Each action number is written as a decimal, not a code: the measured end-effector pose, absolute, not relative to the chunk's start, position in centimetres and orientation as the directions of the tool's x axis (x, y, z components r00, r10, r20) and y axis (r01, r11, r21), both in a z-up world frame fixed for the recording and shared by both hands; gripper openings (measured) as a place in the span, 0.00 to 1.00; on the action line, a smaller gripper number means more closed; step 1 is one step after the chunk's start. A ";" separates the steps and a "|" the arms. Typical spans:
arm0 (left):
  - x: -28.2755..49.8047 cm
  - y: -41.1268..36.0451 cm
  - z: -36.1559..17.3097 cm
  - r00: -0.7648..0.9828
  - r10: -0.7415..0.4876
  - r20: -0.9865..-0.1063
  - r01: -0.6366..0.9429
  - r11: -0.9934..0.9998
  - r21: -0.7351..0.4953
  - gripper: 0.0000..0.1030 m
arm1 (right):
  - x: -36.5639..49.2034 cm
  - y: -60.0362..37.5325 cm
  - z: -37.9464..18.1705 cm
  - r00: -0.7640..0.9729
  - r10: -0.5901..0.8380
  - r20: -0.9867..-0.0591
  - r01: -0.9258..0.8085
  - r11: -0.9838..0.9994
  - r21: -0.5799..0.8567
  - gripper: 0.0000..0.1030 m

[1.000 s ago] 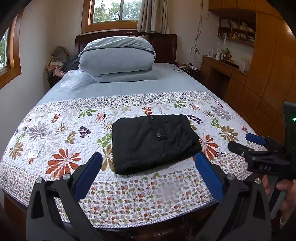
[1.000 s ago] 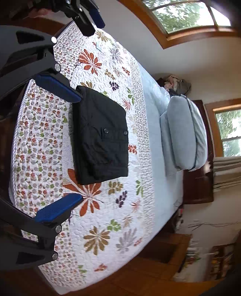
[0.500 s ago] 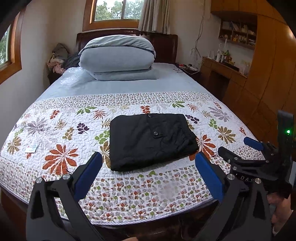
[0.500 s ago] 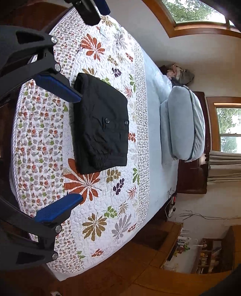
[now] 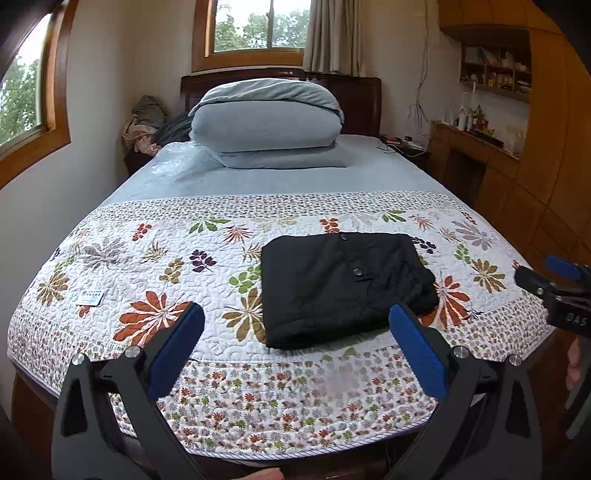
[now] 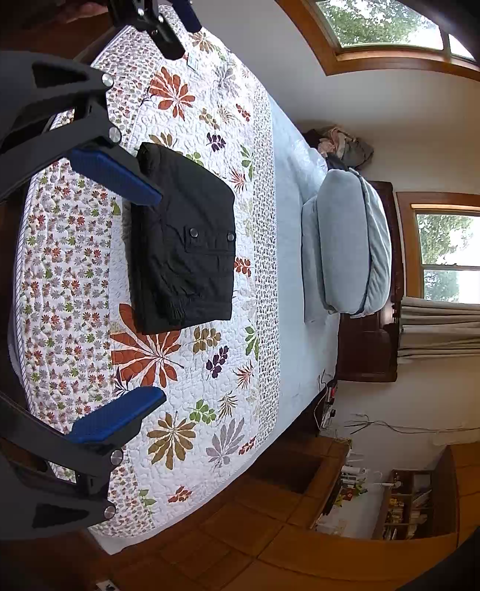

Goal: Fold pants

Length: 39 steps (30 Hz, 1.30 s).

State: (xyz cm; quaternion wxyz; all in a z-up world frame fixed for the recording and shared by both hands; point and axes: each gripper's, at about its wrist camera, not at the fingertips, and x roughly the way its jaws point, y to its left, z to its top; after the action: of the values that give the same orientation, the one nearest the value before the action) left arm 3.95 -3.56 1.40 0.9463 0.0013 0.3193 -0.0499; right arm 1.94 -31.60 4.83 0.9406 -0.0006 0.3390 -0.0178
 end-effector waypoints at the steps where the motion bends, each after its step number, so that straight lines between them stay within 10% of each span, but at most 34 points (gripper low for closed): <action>1: 4.0 -3.3 1.3 0.792 -0.093 -0.603 0.090 0.995 -0.036 0.97 | 1.9 -31.6 4.8 0.768 -0.029 -0.640 0.030 1.000 -0.009 0.97; 39: 4.7 -1.9 0.2 0.786 -0.106 -0.609 0.086 0.994 -0.062 0.97 | 1.6 -30.8 4.4 0.771 -0.023 -0.637 0.005 1.000 -0.030 0.97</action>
State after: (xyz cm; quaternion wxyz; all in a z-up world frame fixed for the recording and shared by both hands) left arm 4.67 -1.90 0.18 0.9450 -0.0154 0.3229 -0.0506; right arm 1.60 -30.81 4.43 0.9408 -0.0135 0.3386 -0.0075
